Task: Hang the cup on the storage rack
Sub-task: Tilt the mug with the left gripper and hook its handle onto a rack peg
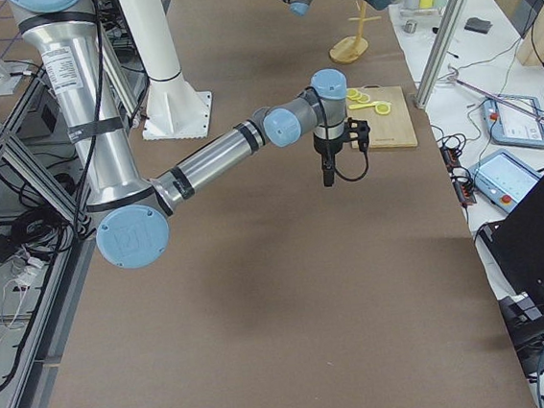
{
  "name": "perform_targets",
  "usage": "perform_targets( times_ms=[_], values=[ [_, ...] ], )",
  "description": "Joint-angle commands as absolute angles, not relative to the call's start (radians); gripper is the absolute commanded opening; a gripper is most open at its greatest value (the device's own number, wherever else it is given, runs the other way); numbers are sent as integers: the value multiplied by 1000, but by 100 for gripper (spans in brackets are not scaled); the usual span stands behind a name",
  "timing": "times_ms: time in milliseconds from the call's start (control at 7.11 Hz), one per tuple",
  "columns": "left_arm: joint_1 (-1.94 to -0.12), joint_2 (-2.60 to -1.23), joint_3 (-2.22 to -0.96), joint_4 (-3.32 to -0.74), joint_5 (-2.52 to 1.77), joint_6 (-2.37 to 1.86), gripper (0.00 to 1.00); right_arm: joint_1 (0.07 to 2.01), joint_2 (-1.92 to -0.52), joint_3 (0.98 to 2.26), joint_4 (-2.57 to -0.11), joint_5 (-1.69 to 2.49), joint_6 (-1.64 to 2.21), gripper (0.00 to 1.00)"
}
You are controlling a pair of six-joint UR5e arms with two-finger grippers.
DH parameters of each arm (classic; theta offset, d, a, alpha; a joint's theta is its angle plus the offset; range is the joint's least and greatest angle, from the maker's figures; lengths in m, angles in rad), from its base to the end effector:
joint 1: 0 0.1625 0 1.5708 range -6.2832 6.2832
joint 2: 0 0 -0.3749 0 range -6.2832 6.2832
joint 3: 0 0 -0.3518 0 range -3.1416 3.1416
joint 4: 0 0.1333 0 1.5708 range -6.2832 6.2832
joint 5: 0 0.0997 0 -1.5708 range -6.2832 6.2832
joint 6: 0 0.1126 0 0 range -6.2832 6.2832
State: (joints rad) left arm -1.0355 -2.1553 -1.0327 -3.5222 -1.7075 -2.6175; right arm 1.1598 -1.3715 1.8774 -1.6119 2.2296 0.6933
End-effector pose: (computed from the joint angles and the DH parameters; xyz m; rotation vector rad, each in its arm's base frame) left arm 0.2141 -0.5922 0.3219 -0.1094 2.2018 -1.1471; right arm -0.1451 -0.4942 0.3944 0.0420 -0.7851 0.1145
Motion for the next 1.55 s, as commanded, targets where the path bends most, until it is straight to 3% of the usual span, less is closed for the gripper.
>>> perform_targets(
  times_ms=[0, 1407],
  values=[
    [-1034, -2155, -1013, -3533, -1691, -2626, 0, 1158, -1367, 1881, -1615, 2229, 693, 100],
    [-1043, -2080, -950, -3605, -1697, -2689, 0, 1160, -1358, 1888, -1617, 2210, 693, 100]
  ],
)
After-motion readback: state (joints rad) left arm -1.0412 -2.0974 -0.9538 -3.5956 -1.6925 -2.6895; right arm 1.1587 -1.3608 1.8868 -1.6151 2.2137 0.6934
